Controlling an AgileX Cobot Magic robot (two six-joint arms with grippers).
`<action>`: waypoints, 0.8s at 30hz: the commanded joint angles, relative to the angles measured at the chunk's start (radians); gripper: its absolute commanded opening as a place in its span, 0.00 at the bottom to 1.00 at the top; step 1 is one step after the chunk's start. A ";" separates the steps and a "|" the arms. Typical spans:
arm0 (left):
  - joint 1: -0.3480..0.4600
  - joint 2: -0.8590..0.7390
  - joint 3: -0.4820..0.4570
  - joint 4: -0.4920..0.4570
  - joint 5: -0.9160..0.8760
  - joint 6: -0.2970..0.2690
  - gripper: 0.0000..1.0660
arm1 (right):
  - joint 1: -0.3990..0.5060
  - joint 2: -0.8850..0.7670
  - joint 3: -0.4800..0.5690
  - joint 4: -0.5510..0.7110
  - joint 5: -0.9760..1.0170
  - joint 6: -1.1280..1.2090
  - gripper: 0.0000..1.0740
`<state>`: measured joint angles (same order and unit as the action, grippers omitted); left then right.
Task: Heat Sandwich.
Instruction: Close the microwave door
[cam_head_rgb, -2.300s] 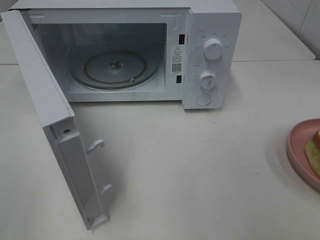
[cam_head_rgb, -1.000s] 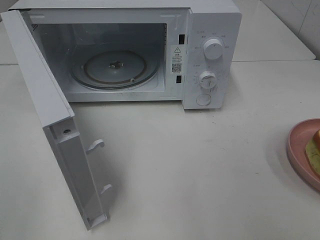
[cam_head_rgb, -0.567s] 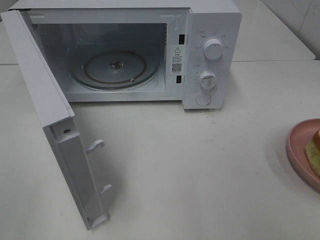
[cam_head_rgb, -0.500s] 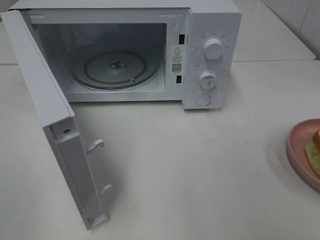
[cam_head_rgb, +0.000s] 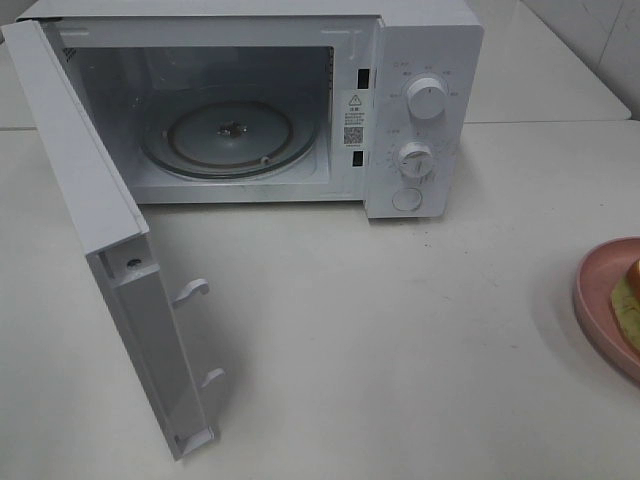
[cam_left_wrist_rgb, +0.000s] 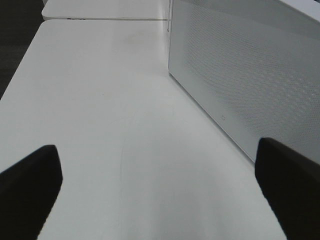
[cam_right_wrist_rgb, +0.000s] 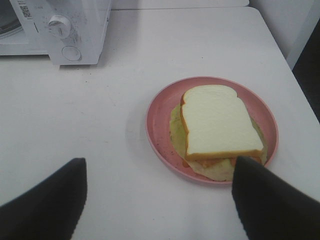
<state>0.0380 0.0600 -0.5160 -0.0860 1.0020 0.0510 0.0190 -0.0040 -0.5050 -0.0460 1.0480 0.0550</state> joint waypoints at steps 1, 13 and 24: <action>-0.006 0.059 -0.009 0.004 -0.043 -0.006 0.93 | -0.008 -0.026 0.000 0.005 -0.010 -0.007 0.71; -0.006 0.248 -0.008 0.026 -0.254 -0.006 0.44 | -0.008 -0.026 0.000 0.005 -0.010 -0.005 0.71; -0.006 0.399 0.015 0.026 -0.389 -0.006 0.00 | -0.008 -0.026 0.000 0.005 -0.010 -0.005 0.71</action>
<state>0.0380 0.4500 -0.5050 -0.0640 0.6370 0.0510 0.0190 -0.0040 -0.5050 -0.0460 1.0480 0.0550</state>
